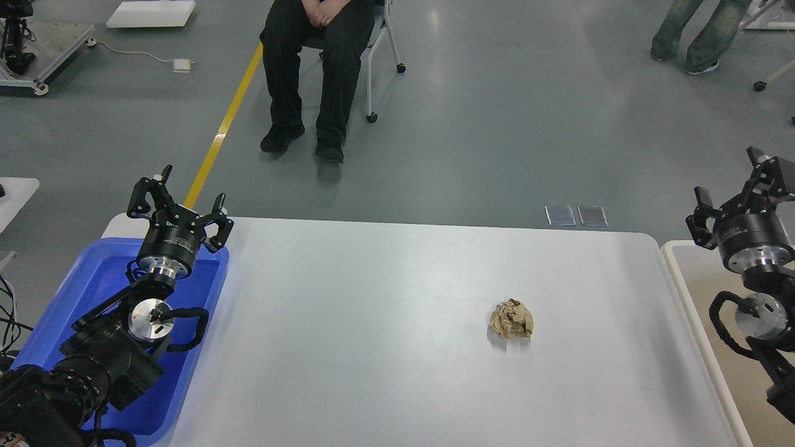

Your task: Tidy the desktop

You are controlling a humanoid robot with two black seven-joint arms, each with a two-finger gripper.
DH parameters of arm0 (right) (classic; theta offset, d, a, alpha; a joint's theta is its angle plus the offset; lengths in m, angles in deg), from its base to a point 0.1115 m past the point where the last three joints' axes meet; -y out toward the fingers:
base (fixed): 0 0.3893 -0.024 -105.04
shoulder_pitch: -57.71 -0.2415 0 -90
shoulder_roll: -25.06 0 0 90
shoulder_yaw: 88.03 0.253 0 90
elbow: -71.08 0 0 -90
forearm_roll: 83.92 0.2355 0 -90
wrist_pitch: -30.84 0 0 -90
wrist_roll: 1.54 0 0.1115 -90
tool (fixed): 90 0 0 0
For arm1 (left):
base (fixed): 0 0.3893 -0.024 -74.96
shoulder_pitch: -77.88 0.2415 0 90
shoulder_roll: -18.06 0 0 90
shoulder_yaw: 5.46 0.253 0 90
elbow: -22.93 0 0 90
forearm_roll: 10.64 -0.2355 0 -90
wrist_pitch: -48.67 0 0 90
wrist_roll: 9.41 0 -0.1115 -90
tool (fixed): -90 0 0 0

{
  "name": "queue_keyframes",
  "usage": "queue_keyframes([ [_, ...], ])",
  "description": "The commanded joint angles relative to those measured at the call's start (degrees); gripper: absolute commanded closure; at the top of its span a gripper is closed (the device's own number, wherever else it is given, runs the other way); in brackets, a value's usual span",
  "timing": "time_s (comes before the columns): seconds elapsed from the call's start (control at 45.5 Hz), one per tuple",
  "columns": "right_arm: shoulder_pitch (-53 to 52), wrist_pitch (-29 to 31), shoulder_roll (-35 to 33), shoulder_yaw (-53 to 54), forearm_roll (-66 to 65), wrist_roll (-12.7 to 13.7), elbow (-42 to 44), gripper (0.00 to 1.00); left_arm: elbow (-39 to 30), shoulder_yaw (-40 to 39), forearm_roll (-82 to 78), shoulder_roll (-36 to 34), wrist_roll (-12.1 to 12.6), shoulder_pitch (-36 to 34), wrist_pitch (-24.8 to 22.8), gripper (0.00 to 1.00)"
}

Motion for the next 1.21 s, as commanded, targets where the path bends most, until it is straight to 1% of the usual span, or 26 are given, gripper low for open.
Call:
queue_keyframes([
  [0.0,-0.31,-0.36,-0.36,0.02,0.02,-0.05,0.1,0.0,0.0,0.0,0.0,0.0,-0.08,0.0,0.0,0.0],
  [0.242,-0.22,-0.71,-2.47,-0.33,0.02,-0.05,1.15,0.0,0.0,0.0,0.0,0.0,0.01,0.0,0.0,0.0],
  [1.012,-0.13,-0.71,-2.65,-0.94,-0.51,-0.05,1.85,0.0,0.0,0.0,0.0,0.0,0.01,0.0,0.0,0.0],
  [1.188,0.4,-0.97,-4.23,-0.42,-0.42,-0.05,1.85,0.0,0.09,0.0,0.0,0.0,0.01,0.0,0.0,0.0],
])
